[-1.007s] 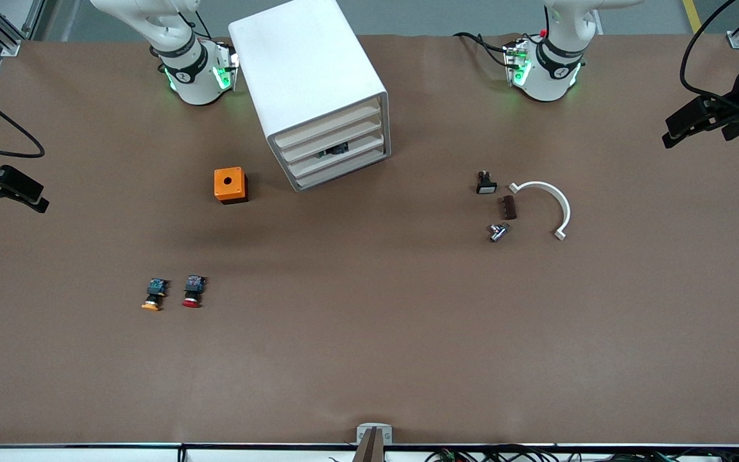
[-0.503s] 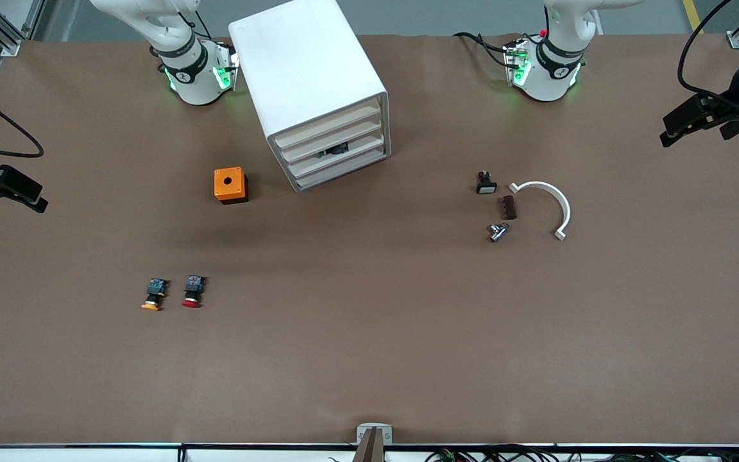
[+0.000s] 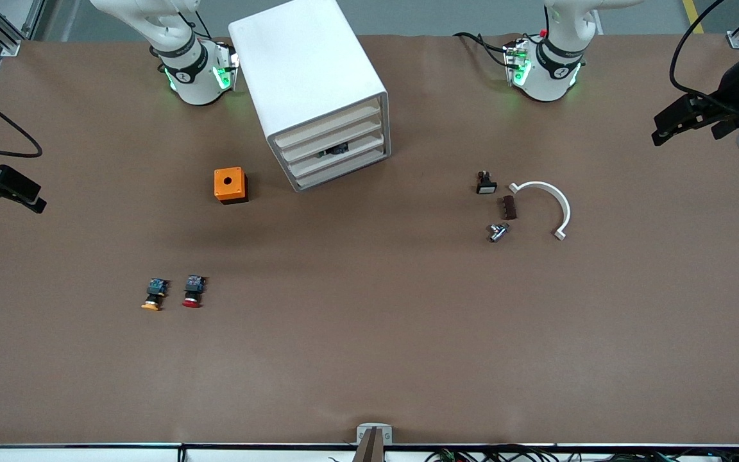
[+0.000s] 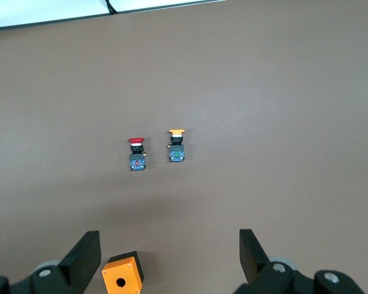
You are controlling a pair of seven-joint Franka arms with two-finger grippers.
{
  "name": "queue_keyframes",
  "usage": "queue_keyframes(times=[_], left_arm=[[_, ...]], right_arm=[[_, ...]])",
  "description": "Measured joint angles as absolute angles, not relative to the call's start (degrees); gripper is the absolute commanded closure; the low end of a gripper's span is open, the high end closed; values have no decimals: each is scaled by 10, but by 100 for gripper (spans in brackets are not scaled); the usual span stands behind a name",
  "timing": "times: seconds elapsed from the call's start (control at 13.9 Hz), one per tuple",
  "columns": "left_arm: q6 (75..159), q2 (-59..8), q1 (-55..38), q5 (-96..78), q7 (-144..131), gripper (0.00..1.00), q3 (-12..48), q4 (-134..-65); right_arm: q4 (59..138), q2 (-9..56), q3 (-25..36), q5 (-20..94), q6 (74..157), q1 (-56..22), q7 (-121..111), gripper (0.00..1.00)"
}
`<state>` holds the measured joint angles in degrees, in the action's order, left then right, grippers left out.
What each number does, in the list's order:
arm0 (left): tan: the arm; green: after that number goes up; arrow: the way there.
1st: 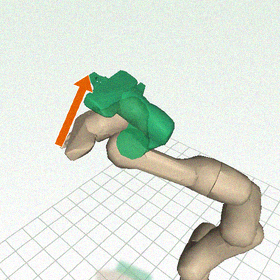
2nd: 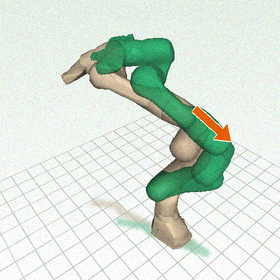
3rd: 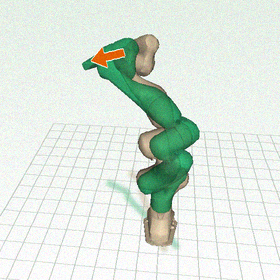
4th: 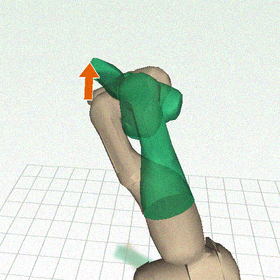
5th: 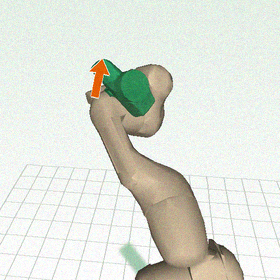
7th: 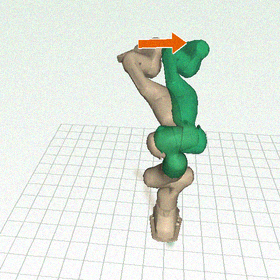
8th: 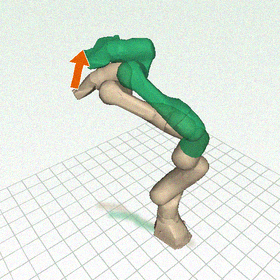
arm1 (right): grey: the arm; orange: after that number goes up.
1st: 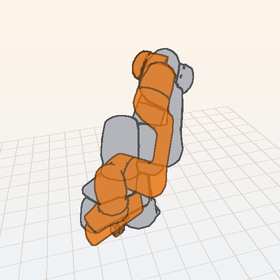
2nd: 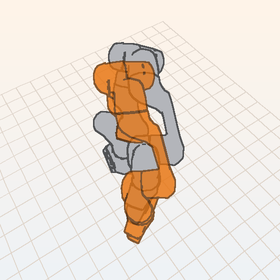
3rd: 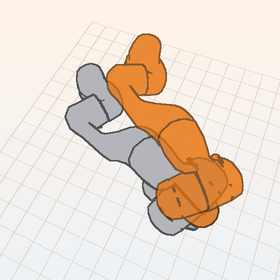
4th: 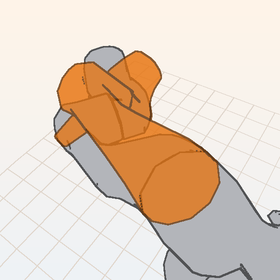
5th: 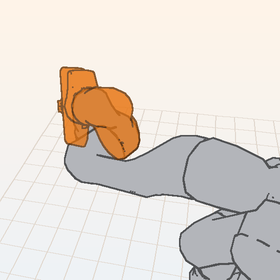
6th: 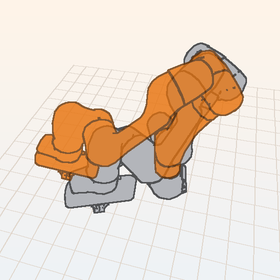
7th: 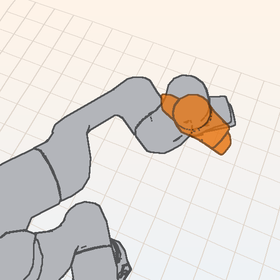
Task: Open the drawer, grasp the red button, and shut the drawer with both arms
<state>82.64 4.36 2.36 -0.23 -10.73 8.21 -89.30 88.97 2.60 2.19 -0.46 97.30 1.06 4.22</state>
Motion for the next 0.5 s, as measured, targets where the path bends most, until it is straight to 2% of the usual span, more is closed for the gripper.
queue_keyframes(times=[0.5], left_arm=[[843, 61, 24, -2, -107, 0, 87, -918]], right_arm=[[890, 26, 21, -5, 968, 11, 42, 0]])
